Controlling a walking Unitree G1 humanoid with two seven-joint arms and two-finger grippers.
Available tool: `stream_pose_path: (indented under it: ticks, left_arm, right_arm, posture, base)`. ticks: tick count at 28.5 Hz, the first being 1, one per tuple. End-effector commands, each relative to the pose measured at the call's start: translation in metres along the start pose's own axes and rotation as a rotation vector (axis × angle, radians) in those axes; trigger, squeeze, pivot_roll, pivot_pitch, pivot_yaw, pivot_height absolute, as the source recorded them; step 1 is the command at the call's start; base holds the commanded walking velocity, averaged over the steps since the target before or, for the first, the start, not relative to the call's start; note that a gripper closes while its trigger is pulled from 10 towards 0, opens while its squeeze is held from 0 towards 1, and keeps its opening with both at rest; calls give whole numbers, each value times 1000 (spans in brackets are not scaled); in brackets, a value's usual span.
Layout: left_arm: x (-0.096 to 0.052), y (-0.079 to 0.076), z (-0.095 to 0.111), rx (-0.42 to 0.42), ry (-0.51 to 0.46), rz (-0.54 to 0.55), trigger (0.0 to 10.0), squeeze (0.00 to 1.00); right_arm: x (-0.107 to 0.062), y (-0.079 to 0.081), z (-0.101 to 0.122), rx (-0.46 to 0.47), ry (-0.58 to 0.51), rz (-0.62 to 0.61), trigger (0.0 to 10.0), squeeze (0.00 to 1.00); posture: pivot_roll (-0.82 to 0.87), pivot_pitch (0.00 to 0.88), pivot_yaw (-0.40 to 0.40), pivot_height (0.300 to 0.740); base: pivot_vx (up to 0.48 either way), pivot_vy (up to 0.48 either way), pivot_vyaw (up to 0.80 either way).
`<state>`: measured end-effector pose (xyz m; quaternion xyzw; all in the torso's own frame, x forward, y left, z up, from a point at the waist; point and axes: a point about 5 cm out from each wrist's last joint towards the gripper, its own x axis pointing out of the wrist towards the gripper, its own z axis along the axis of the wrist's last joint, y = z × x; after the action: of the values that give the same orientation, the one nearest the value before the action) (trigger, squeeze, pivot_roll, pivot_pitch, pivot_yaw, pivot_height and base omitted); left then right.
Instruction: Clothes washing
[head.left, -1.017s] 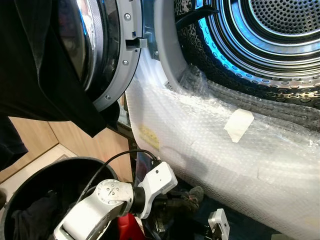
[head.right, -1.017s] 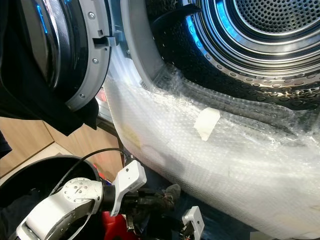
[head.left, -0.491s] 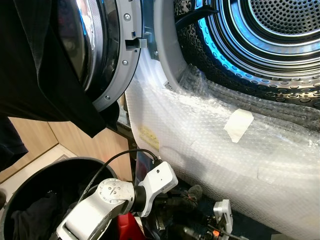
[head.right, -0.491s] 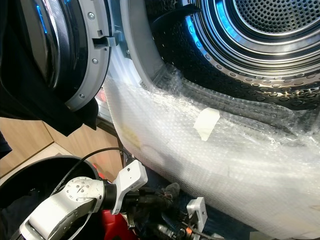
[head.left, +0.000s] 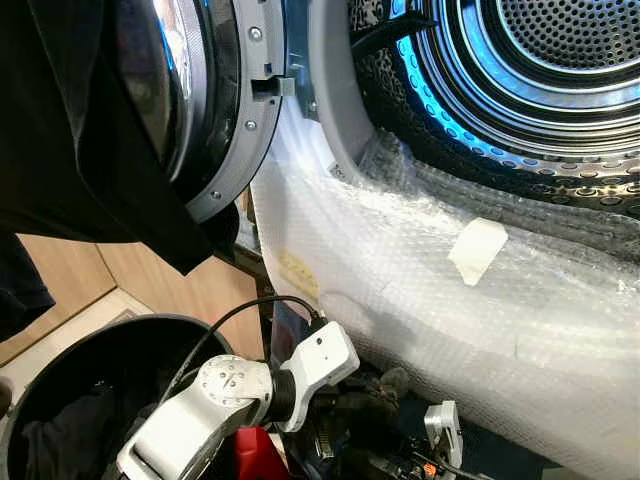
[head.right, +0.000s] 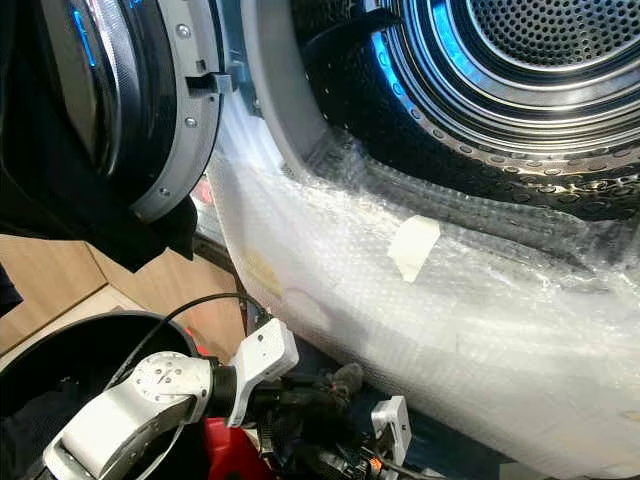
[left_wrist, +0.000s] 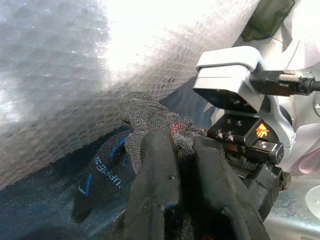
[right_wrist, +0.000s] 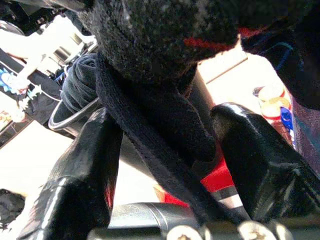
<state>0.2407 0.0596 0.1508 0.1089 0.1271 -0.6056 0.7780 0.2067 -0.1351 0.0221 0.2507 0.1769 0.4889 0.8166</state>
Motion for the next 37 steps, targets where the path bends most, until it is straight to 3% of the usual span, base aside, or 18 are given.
stream_pose_path:
  ticks: [1,2,10,11,12,37]
  left_arm:
    - [3,-1,2,27,2,-15,0,0]
    - [3,-1,2,28,2,-16,0,0]
    - [10,-4,6,37,-11,-36,0,0]
    - [11,-5,7,39,-13,-43,0,0]
    - [11,-5,6,40,-12,-46,0,0]
    - [14,-11,3,32,-25,-72,0,0]
  right_arm:
    - [2,2,5,-12,-14,10,4275,0]
    - [3,2,5,-24,-3,10,10000,0]
    - [-1,2,5,-56,24,8,10000,0]
    - [-2,0,7,-54,10,-3,9725,0]
    - [-2,0,9,-54,1,-2,0,0]
    - [0,5,13,-40,-58,24,0,0]
  posture:
    - [160,41,3,740]
    - [162,39,0,740]
    - [162,31,-4,740]
    - [162,29,-4,740]
    - [161,29,-3,740]
    - [153,0,-8,740]
  base:
    - [0,0,0]
    - [0,0,0]
    - [0,0,0]
    - [0,0,0]
    - [0,0,0]
    - [0,0,0]
